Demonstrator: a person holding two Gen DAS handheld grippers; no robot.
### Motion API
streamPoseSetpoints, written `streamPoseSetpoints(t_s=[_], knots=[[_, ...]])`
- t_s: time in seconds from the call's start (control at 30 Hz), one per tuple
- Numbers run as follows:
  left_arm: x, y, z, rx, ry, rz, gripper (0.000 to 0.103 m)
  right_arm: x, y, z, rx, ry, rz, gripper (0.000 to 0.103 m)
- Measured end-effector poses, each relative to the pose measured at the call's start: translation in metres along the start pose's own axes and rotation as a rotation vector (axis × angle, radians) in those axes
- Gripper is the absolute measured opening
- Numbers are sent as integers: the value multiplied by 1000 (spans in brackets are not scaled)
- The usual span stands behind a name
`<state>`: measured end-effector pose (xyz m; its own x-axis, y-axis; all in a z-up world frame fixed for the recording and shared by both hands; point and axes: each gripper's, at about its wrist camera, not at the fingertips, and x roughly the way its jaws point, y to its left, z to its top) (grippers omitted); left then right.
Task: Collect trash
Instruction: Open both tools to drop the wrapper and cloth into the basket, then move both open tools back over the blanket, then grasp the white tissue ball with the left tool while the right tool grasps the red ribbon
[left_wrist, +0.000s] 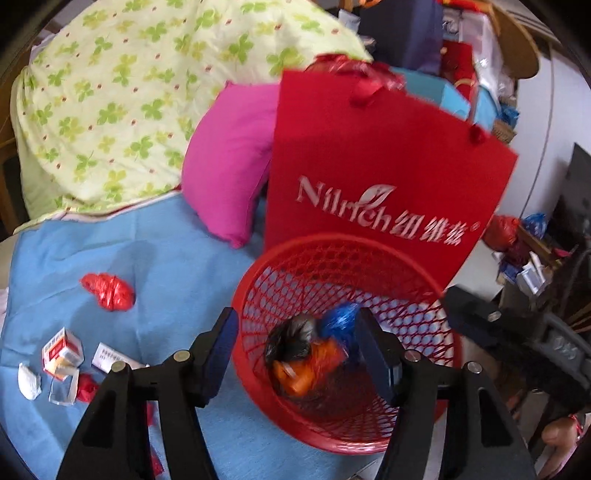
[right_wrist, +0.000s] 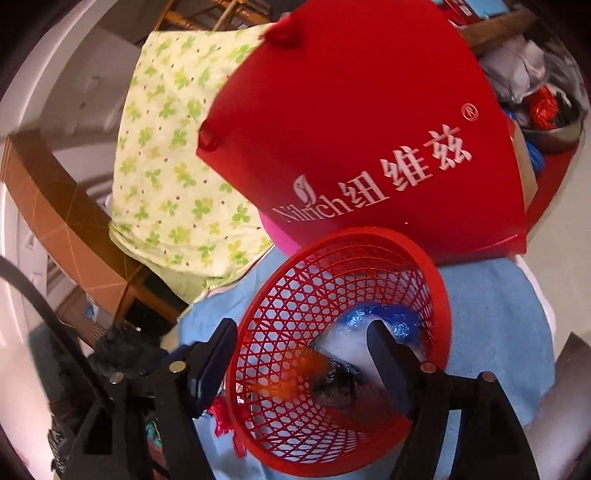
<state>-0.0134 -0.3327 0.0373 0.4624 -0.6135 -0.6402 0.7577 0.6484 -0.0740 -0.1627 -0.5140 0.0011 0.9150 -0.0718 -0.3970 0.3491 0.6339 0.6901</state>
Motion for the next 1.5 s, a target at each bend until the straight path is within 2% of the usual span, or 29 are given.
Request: streamPoseSetpoints(t_s=[0.1, 0.2, 0.47, 0.67, 0.87, 1.03, 1.1, 1.2, 1.27, 1.37, 1.5], knots=[[-9, 14, -12, -21, -1, 13, 66, -12, -3, -1, -23, -34, 7, 76], [-27, 34, -28, -30, -9, 57, 66, -22, 6, -2, -46, -57, 28, 76], [-84, 107, -107, -104, 32, 253, 66, -38, 73, -21, -175, -65, 161, 76], [-127, 177, -174, -209, 84, 422, 66, -26, 128, -55, -282, 21, 247, 76], [-167, 240, -216, -333, 84, 555, 66, 23, 166, -109, -352, 200, 246, 76], [-175, 271, -230, -400, 79, 577, 66, 86, 184, -159, -416, 374, 179, 75], [-173, 282, -230, -414, 78, 575, 66, 110, 183, -172, -442, 412, 142, 74], [-165, 297, -222, -417, 76, 568, 66, 144, 184, -188, -441, 473, 113, 67], [-155, 313, -212, -424, 76, 559, 66, 167, 186, -199, -453, 505, 90, 65], [-138, 333, -195, -435, 85, 535, 66, 194, 192, -212, -458, 538, 61, 56], [-102, 368, -166, -465, 94, 499, 66, 222, 193, -222, -436, 536, 39, 53]])
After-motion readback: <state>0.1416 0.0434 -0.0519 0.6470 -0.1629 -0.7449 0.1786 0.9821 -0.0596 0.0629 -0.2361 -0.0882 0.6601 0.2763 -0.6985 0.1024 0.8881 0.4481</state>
